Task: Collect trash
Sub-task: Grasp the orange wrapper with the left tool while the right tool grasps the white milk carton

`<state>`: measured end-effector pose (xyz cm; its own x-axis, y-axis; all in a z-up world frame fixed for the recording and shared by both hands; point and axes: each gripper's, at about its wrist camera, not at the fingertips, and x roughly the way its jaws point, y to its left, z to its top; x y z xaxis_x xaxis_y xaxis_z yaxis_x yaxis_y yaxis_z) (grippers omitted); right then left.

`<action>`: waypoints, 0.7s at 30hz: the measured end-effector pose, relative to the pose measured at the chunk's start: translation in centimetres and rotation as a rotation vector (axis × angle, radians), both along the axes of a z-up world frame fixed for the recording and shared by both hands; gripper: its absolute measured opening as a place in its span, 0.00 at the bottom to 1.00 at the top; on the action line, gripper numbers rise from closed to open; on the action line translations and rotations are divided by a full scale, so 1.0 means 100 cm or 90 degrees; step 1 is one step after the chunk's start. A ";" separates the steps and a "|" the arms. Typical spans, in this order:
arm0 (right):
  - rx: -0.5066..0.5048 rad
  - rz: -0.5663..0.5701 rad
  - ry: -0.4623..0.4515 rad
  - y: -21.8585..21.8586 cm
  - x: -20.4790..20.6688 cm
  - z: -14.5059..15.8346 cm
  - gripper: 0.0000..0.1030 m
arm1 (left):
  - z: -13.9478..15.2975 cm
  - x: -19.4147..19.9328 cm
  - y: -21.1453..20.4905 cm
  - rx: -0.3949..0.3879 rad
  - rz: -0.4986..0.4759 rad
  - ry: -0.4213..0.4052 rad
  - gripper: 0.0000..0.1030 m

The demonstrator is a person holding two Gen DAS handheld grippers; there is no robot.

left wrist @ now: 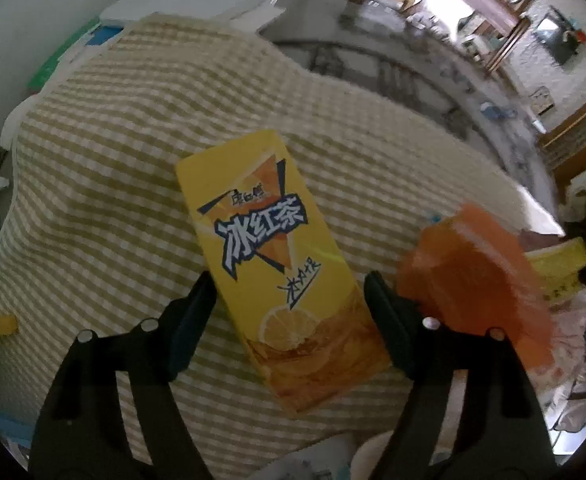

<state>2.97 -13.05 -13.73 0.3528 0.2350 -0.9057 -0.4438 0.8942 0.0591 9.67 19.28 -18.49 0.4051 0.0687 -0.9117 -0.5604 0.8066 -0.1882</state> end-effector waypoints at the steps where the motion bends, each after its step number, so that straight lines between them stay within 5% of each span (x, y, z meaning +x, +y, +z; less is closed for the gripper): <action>1: -0.002 0.016 0.013 0.004 0.001 -0.005 0.91 | 0.006 -0.003 -0.001 0.005 -0.005 -0.011 0.69; 9: -0.061 0.157 0.042 0.039 -0.009 -0.039 0.92 | 0.073 -0.028 -0.037 0.087 -0.073 -0.123 0.62; 10: -0.048 0.169 0.044 0.039 -0.009 -0.040 0.93 | 0.083 -0.029 -0.046 0.102 -0.090 -0.137 0.34; 11: -0.042 0.173 0.050 0.038 -0.008 -0.041 0.93 | 0.090 -0.027 -0.053 0.109 -0.103 -0.139 0.28; 16: -0.046 0.240 0.124 0.039 -0.002 -0.055 0.91 | 0.109 -0.025 -0.082 0.110 -0.156 -0.173 0.21; 20: -0.101 0.310 0.087 0.042 -0.011 -0.065 0.91 | 0.103 -0.021 -0.090 0.115 -0.152 -0.153 0.20; 21: -0.105 0.313 0.074 0.041 -0.010 -0.066 0.83 | 0.101 -0.025 -0.088 0.113 -0.142 -0.149 0.21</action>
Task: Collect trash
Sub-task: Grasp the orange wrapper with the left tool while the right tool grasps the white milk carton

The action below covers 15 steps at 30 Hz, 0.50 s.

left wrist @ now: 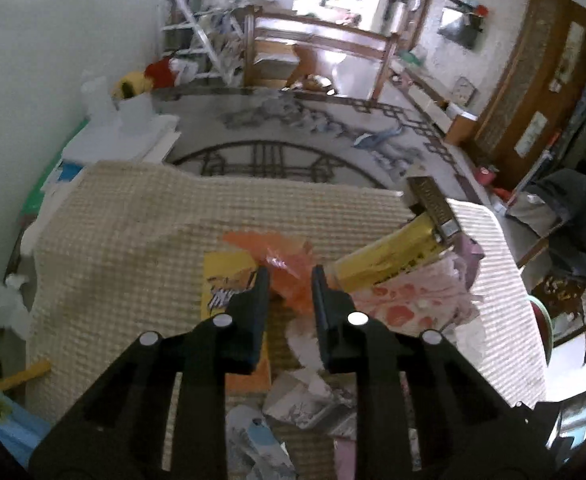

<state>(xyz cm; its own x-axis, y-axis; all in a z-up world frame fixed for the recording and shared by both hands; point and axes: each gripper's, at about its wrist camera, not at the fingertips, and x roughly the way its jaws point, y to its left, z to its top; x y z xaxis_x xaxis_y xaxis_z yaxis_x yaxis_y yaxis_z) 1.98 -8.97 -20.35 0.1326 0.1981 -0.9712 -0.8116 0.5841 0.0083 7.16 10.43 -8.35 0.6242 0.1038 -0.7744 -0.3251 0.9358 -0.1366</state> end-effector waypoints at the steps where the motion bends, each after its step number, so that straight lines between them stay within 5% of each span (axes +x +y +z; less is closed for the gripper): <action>1: 0.000 -0.002 -0.007 -0.002 0.001 -0.001 0.68 | -0.003 -0.006 0.003 -0.001 0.019 0.007 0.24; 4: 0.052 -0.019 0.029 -0.013 0.012 0.007 0.64 | -0.009 -0.015 0.009 0.001 0.059 0.024 0.45; 10: 0.148 -0.042 0.043 -0.046 0.032 0.040 0.61 | -0.017 -0.008 0.006 -0.024 0.078 0.033 0.70; 14: 0.204 -0.075 0.039 -0.073 0.038 0.068 0.61 | -0.028 0.023 -0.005 -0.020 0.059 0.051 0.69; 15: 0.218 -0.085 0.030 -0.081 0.043 0.077 0.61 | -0.032 0.031 -0.006 -0.018 0.063 0.062 0.62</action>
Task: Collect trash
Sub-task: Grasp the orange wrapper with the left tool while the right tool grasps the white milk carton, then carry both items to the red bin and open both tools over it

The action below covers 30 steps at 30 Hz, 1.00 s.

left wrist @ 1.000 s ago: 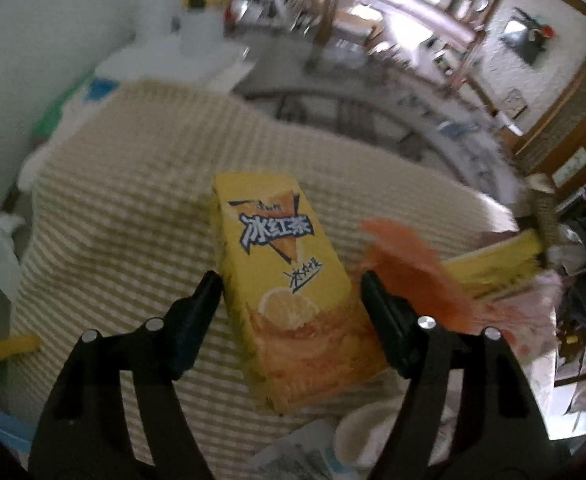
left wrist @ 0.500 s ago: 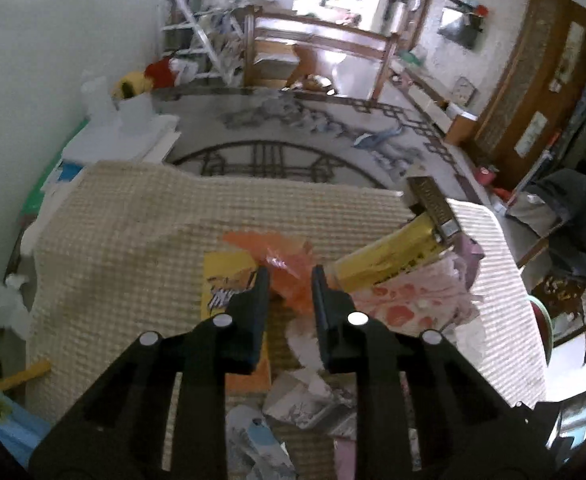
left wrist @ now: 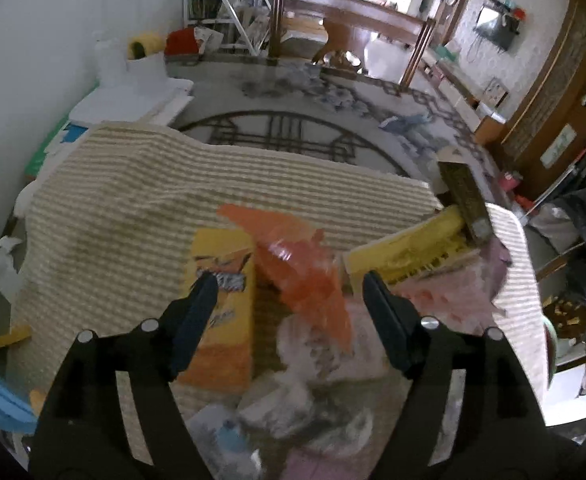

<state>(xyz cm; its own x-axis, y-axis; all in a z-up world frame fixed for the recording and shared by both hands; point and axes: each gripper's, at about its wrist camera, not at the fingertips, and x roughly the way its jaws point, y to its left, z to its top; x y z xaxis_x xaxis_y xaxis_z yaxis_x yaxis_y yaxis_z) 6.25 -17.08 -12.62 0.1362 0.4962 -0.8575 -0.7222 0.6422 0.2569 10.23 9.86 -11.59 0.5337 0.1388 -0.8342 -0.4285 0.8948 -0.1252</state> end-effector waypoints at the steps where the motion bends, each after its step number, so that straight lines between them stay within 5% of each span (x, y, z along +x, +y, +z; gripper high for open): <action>1: 0.006 -0.008 -0.005 -0.007 0.004 0.006 0.61 | -0.007 0.009 0.001 -0.017 0.006 0.017 0.39; 2: 0.012 -0.019 -0.013 -0.013 -0.001 0.013 0.61 | -0.010 0.013 0.003 -0.033 0.009 0.024 0.23; 4: 0.030 -0.051 -0.026 -0.027 -0.001 0.025 0.61 | -0.014 0.016 0.004 -0.058 0.020 0.022 0.19; 9: 0.060 -0.144 -0.052 -0.068 0.013 0.039 0.61 | 0.008 0.008 -0.016 -0.013 0.027 -0.028 0.17; 13: 0.047 -0.269 -0.066 -0.119 0.042 0.037 0.61 | 0.054 -0.002 -0.061 0.016 -0.010 -0.113 0.17; 18: 0.013 -0.475 0.006 -0.223 0.083 0.010 0.61 | 0.084 0.005 -0.133 -0.013 -0.101 -0.167 0.17; 23: -0.030 -0.572 0.099 -0.294 0.092 -0.035 0.61 | 0.076 0.024 -0.234 -0.053 -0.253 -0.146 0.17; 30: -0.047 -0.611 0.157 -0.330 0.086 -0.069 0.61 | 0.017 0.051 -0.366 -0.109 -0.439 -0.028 0.17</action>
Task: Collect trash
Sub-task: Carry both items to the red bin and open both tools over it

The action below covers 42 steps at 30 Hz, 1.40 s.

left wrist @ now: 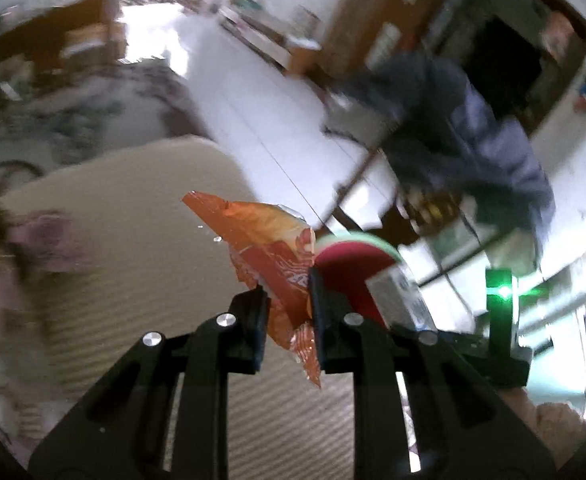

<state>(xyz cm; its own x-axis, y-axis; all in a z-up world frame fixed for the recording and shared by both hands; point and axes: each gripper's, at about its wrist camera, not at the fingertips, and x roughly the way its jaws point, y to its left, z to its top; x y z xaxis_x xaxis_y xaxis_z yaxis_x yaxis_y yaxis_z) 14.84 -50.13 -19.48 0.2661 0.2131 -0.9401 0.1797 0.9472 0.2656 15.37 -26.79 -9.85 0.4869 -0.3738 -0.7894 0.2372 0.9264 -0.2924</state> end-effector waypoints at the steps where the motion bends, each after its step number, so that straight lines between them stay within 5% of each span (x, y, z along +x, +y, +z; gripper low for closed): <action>1: 0.002 -0.004 -0.003 -0.005 0.001 0.001 0.61 | -0.006 0.000 -0.012 0.002 -0.015 0.008 0.17; 10: 0.003 -0.036 -0.033 -0.039 -0.003 0.009 0.62 | -0.035 0.012 -0.089 0.023 -0.126 0.045 0.18; 12: 0.009 -0.045 -0.034 -0.043 -0.003 0.008 0.62 | -0.037 0.013 -0.094 0.030 -0.126 0.049 0.24; 14: 0.008 -0.055 -0.033 -0.047 -0.003 0.008 0.65 | -0.037 0.012 -0.095 0.032 -0.120 0.042 0.57; 20: 0.006 -0.067 -0.044 -0.049 -0.006 0.012 0.71 | -0.031 0.009 -0.088 0.030 -0.107 0.031 0.57; 30: -0.018 -0.037 -0.108 -0.012 -0.006 0.045 0.71 | 0.000 -0.009 -0.032 0.014 -0.037 -0.010 0.57; 42: -0.050 0.131 -0.169 0.127 -0.024 0.071 0.71 | 0.026 -0.065 0.120 -0.005 0.113 -0.041 0.58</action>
<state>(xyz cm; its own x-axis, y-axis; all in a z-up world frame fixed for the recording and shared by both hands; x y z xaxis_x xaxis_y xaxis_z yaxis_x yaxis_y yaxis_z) 12.42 -37.43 -12.40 0.4626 0.2180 -0.8593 -0.0829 0.9757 0.2029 8.83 -14.74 -7.21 0.5954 -0.2835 -0.7517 0.0890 0.9532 -0.2890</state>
